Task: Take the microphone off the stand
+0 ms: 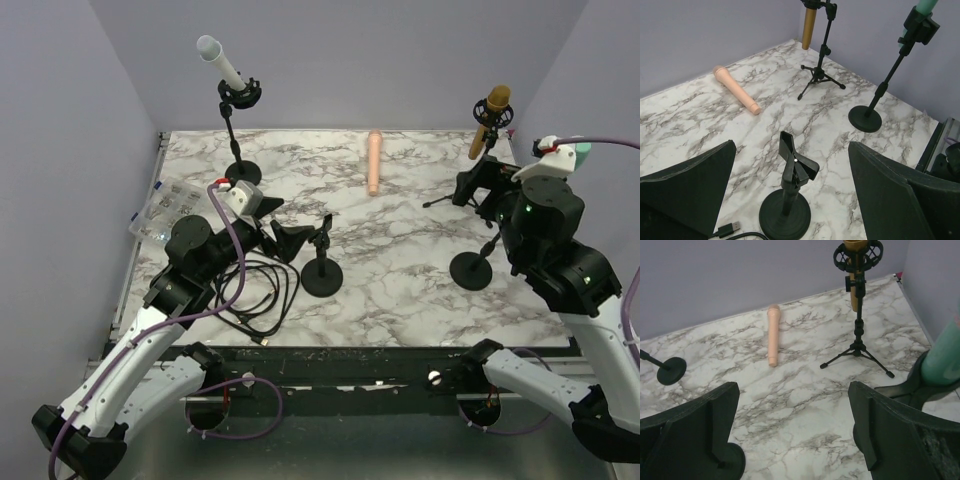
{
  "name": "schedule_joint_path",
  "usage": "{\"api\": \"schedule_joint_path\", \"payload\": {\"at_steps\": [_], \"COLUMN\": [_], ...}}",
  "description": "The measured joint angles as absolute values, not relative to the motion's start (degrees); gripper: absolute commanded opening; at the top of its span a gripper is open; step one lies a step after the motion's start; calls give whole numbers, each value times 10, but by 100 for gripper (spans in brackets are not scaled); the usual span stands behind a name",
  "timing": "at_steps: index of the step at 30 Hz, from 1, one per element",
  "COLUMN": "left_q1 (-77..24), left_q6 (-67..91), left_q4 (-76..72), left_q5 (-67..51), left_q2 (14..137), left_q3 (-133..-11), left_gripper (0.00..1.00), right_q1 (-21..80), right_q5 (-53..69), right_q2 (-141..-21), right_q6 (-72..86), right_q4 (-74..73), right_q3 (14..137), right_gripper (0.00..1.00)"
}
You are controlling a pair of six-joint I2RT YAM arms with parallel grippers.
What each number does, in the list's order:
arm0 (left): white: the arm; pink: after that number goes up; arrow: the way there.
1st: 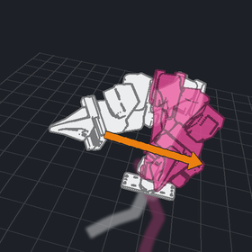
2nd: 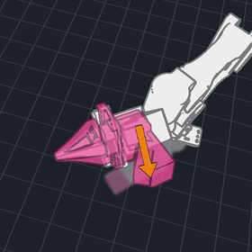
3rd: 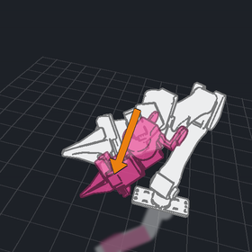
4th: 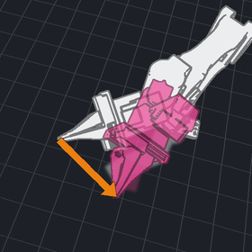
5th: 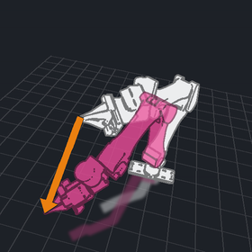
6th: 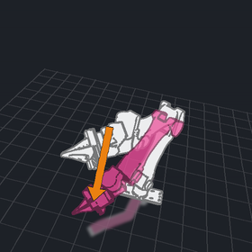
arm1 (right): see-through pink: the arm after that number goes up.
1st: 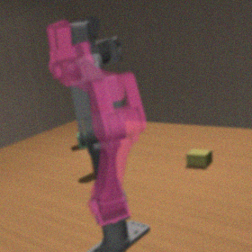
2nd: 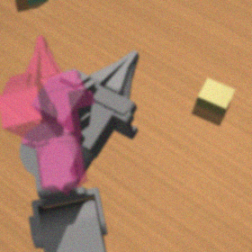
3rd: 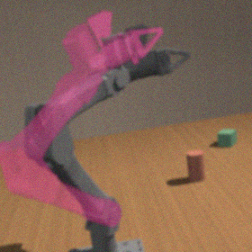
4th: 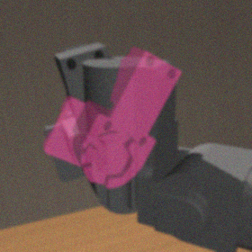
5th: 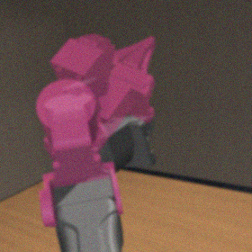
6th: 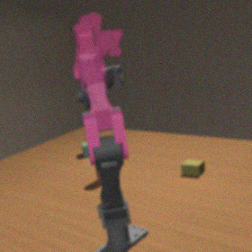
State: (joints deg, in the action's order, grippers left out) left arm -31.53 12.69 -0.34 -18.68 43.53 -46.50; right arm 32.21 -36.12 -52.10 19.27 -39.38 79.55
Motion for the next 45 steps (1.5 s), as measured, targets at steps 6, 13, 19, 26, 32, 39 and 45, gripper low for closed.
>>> {"api": "schedule_joint_path", "payload": {"at_steps": [6,13,19,26,32,39,45], "left_q1": [-325,-334,-335,-335,-342,-354,-358], "left_q6": [124,122,122,122,122,121,121], "left_q4": [-3,2,2,2,1,1,1], "left_q5": [-186,-186,-186,-186,-183,-177,-176], "left_q2": [430,430,427,417,403,395,395], "left_q3": [-467,-472,-472,-472,-472,-472,-472], "left_gripper": [99,99,99,99,99,99,98], "right_q1": [322,322,322,310,158,96,91], "right_q5": [-403,-525,-636,-685,-619,-561,-560], "right_q2": [-482,-477,-497,-532,-587,-628,-646], "right_q6": [199,207,205,172,175,179,167], "right_q4": [-446,-505,-505,-427,-386,-355,-319], "right_q3": [818,871,824,745,736,721,723], "right_gripper": [99,97,95,94,91,91,80]}}
